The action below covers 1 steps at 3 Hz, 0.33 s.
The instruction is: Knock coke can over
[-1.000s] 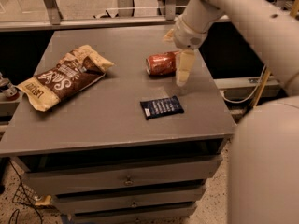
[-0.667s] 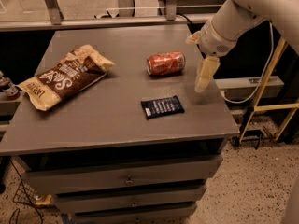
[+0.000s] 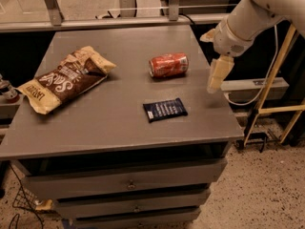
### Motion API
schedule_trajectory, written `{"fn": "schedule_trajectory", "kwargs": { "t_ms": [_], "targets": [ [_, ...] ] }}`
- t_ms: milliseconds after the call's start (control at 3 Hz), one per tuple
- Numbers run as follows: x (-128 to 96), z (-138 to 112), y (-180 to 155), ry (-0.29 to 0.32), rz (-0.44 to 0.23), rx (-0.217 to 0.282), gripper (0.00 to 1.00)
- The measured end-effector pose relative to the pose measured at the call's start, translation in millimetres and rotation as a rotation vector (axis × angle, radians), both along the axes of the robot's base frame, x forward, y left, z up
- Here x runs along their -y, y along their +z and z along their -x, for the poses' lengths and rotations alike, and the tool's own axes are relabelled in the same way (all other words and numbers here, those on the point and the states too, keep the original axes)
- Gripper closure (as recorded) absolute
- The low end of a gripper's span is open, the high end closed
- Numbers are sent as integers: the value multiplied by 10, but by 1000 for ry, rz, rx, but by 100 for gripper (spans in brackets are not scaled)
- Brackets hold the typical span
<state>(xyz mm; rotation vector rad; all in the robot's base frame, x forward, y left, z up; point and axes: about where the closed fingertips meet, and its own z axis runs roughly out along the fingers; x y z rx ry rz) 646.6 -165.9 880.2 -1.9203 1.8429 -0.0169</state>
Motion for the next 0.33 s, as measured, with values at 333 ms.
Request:
{"fn": "schedule_trajectory", "kwargs": {
  "t_ms": [333],
  "targets": [
    [284,61,90,-65,4,33,0]
  ]
}}
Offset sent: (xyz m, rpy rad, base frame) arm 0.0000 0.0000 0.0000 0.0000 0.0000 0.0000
